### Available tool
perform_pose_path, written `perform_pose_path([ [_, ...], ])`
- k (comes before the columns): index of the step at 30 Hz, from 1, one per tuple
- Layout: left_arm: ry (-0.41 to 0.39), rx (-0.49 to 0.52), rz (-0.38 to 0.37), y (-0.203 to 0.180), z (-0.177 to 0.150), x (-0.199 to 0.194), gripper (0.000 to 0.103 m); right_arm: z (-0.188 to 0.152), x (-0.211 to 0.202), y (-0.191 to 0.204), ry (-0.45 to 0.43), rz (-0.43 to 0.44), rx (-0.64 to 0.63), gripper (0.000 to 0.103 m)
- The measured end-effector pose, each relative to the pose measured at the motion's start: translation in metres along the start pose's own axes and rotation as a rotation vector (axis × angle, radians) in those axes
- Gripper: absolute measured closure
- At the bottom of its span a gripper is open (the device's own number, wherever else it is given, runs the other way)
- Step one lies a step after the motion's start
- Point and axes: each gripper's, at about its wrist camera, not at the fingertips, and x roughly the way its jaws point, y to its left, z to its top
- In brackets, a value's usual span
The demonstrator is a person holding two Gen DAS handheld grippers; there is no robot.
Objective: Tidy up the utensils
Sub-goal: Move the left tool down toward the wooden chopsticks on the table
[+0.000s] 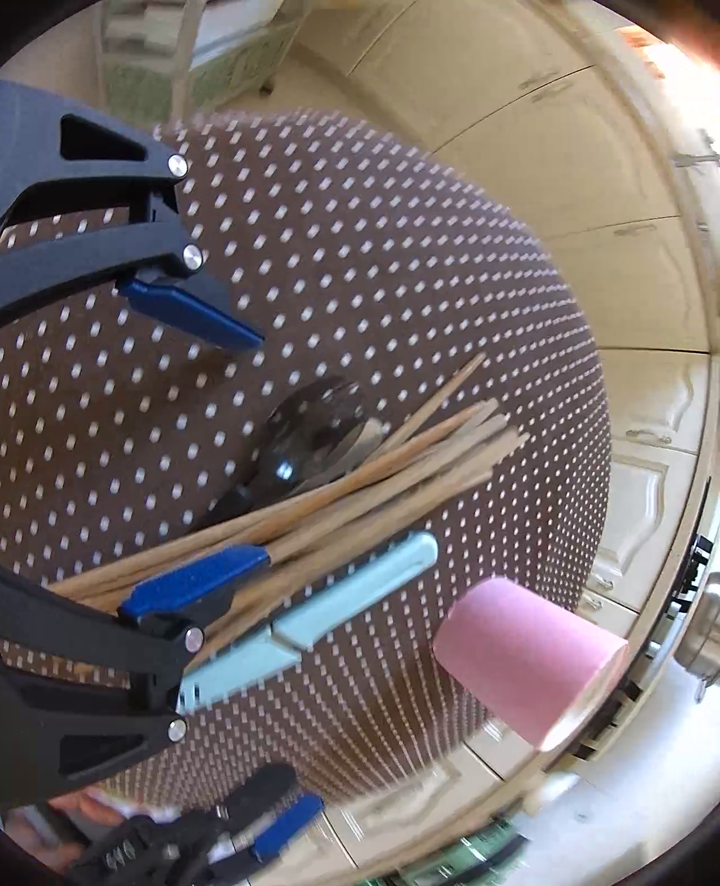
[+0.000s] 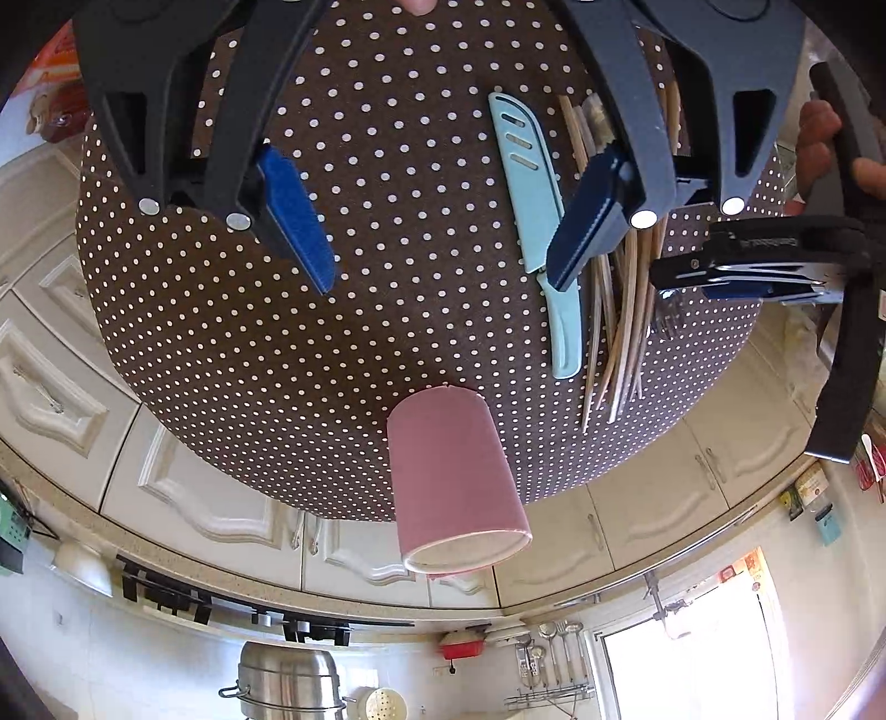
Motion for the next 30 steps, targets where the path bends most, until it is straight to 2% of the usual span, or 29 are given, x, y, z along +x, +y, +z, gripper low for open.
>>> perform_pose_path([
  [5,0.005,0.019,0.032,0.001,-0.004,-0.001,0.030,0.000,-0.002,-0.005,0.005,0.014,-0.002,0.025],
  [8,0.032,0.002,0.088,0.015,-0.010,0.003,0.031,0.000,-0.003,-0.004,0.012,0.022,-0.012,0.025],
  [11,0.025,-0.015,0.052,0.026,-0.014,-0.001,0.031,0.002,0.000,-0.001,0.020,0.025,-0.023,0.025],
  [13,0.026,-0.037,0.000,0.037,-0.014,-0.007,0.031,0.003,0.003,0.000,0.034,0.038,-0.027,0.025],
  [15,0.036,-0.060,-0.033,0.047,-0.012,-0.008,0.035,0.005,0.005,0.002,0.048,0.047,-0.028,0.025],
  [17,0.038,-0.066,-0.035,0.057,-0.010,-0.009,0.043,0.007,0.007,0.004,0.054,0.046,-0.036,0.025],
  [21,0.035,-0.040,-0.013,0.066,-0.009,-0.012,0.045,0.012,0.011,0.007,0.070,0.064,-0.035,0.025],
  [30,0.053,0.017,0.013,0.045,-0.004,-0.008,0.048,0.024,0.022,0.014,0.122,0.073,-0.072,0.025],
])
